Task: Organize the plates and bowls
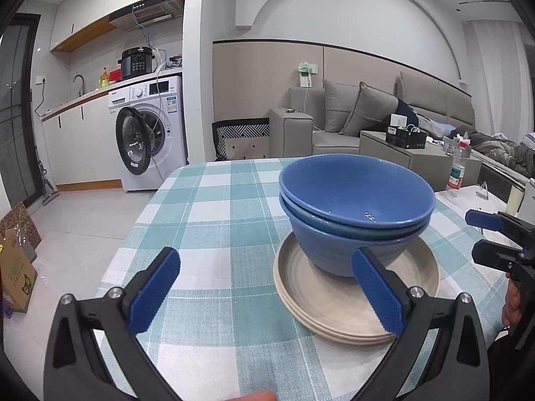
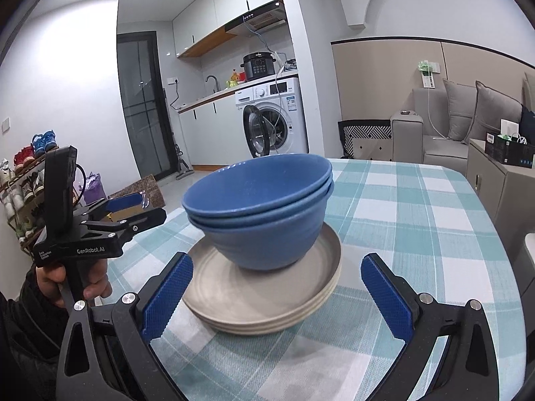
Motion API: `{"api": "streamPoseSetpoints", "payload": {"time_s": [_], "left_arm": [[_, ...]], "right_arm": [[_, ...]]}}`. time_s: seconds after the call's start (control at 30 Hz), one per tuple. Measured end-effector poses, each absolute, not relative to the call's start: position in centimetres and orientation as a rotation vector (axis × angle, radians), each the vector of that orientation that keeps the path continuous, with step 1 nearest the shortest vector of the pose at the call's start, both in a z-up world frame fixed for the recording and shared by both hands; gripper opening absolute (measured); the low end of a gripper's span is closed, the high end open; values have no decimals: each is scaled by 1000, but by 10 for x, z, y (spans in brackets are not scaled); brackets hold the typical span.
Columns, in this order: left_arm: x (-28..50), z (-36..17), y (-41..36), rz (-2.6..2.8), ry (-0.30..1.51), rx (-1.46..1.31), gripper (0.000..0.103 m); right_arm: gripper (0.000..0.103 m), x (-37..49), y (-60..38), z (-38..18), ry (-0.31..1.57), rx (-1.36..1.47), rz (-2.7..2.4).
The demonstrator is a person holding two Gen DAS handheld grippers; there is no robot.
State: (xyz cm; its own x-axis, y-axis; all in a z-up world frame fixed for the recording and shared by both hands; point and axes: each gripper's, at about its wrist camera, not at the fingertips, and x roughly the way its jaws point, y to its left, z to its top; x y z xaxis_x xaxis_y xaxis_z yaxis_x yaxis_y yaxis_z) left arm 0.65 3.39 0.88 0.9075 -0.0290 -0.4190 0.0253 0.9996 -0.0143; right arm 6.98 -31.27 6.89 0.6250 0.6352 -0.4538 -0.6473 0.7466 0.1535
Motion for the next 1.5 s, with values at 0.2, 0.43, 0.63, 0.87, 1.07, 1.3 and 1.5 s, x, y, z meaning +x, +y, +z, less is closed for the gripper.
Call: {"api": "streamPoseSetpoints", "payload": {"time_s": [0.2,0.43,0.63,0.87,1.07,1.3,1.5], "left_arm": [[-6,4,30,-36,423,10,103],[-13,-5,26,-51,419,4,103],[-15,-7,23,-65,398,3,103],[-15,-12,22,-81,401,1,103],[-16,-12,19,-84,399,7,103],[-16,-13,16,-91,402,19,103],[-16,-14,16,-89,403,19,103]], "right_arm": [[102,56,-313,63,477,-31,733],[102,47,-309,62,446,-53,739],[102,45,-308,59,425,-55,748],[102,44,-305,57,422,-61,772],[102,43,-303,57,416,-65,779],[102,43,-303,55,417,-67,784],[102,42,-302,55,416,-70,788]]}}
